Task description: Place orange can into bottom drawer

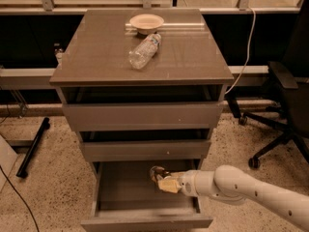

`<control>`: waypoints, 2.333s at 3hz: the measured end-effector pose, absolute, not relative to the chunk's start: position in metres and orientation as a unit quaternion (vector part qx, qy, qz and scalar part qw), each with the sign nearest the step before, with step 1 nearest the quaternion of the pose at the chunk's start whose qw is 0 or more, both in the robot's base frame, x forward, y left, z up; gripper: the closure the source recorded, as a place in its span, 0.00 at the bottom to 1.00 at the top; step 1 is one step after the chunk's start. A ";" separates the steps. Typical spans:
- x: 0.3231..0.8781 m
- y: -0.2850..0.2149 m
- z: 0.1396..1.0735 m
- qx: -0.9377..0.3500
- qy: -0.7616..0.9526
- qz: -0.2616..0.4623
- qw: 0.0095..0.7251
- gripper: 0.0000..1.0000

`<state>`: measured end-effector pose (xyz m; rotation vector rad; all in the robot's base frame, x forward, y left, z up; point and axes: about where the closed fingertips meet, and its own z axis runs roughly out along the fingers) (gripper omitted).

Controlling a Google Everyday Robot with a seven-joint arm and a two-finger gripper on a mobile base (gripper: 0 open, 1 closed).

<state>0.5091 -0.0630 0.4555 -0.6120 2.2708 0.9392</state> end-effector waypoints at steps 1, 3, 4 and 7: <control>0.508 -0.062 0.452 -0.229 0.855 0.356 0.298 1.00; 0.520 -0.048 0.406 -0.213 0.864 0.350 0.292 1.00; 0.529 -0.043 0.367 -0.198 0.867 0.354 0.290 1.00; 0.554 -0.031 0.249 -0.104 0.876 0.389 0.265 1.00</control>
Offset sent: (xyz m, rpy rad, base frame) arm 0.0089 0.0168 -0.0436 -0.0149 0.0417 -0.0238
